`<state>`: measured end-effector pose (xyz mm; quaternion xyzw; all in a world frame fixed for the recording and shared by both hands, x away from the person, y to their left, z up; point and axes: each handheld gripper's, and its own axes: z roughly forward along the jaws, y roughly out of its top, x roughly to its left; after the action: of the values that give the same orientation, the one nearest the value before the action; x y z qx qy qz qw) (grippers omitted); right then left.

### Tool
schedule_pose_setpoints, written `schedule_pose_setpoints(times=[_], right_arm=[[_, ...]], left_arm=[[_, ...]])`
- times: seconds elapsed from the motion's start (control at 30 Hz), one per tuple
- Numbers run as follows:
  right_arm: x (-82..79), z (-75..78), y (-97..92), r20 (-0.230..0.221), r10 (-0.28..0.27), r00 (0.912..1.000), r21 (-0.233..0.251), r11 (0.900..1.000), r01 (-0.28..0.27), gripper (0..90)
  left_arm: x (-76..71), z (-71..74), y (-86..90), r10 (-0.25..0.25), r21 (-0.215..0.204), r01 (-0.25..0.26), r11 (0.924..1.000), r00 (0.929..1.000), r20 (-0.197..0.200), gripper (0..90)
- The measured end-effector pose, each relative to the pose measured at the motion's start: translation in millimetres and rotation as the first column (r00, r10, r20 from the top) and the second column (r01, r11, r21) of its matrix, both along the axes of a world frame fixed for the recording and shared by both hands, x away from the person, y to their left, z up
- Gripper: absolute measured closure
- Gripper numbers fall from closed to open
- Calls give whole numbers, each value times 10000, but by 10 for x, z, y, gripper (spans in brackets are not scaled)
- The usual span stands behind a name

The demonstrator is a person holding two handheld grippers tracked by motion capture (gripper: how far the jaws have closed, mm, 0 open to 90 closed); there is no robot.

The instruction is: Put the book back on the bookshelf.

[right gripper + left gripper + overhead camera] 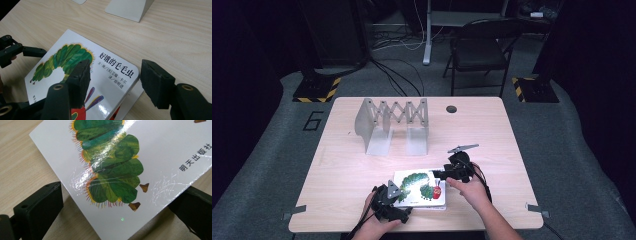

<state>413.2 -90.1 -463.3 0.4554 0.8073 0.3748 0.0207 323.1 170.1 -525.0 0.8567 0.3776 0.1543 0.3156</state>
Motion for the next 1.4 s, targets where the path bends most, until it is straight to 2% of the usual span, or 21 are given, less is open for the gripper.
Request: schedule_pose_setpoints(times=[0.03, 0.1, 0.23, 0.27, 0.47, 0.57, 0.6, 0.63, 0.87, 0.97, 1.1, 1.23, 1.4], right_arm=[[0, 1, 2, -38, -25, 10000, 11, 10000, 25, 411], [0, 1, 2, -32, -32, 10000, 14, 10000, 32, 414], [-1, 5, 0, 2, -57, 10000, 34, 10000, 57, 418], [2, 4, -5, 34, -45, 10000, 17, 10000, 45, 418], [11, -6, -6, 103, 2, 9999, 17, 10000, -2, 419], [16, -8, -17, 40, 68, 10000, -21, 10000, -68, 419], [17, -13, -17, 91, 60, 9999, 3, 10000, -60, 419], [13, -6, -11, -52, 13, 10000, 13, 10000, -13, 419], [14, -14, -1, 49, 9, 10000, -21, 10000, -9, 420], [17, -17, 0, 15, 6, 10000, -20, 10000, -6, 420], [21, -30, -2, 71, 40, 10000, -115, 9999, -39, 420], [22, -32, -1, 56, 21, 10000, -161, 9999, -20, 419], [27, -42, -1, -152, -14, 9999, -158, 9999, 12, 418]], left_arm=[[-6, 12, -1, -29, 99, 29, 9999, 10000, -45, 0], [-20, 18, -14, -107, 264, 101, 9996, 9996, 249, 5], [-41, 33, -38, -300, 422, 280, 9987, 9985, 465, 28], [-54, 40, -49, -381, 559, 346, 9978, 9973, 626, 34], [-84, 49, -66, -504, 749, 429, 9963, 9937, 1002, 60], [-86, 52, -66, -603, 717, 536, 9960, 9936, 959, 65], [-87, 52, -67, -607, 731, 536, 9959, 9933, 983, 66], [-92, 48, -73, -533, 774, 449, 9960, 9925, 1104, 67], [-97, 52, -75, -599, 871, 501, 9949, 9916, 1149, 69], [-116, 53, -89, -727, 993, 594, 9933, 9879, 1368, 77], [-121, 59, -88, -872, 998, 738, 9923, 9868, 1366, 86], [-158, 66, -110, -1183, 1220, 990, 9876, 9795, 1630, 135], [-155, 58, -105, -1141, 1065, 974, 9895, 9799, 1637, 137]])
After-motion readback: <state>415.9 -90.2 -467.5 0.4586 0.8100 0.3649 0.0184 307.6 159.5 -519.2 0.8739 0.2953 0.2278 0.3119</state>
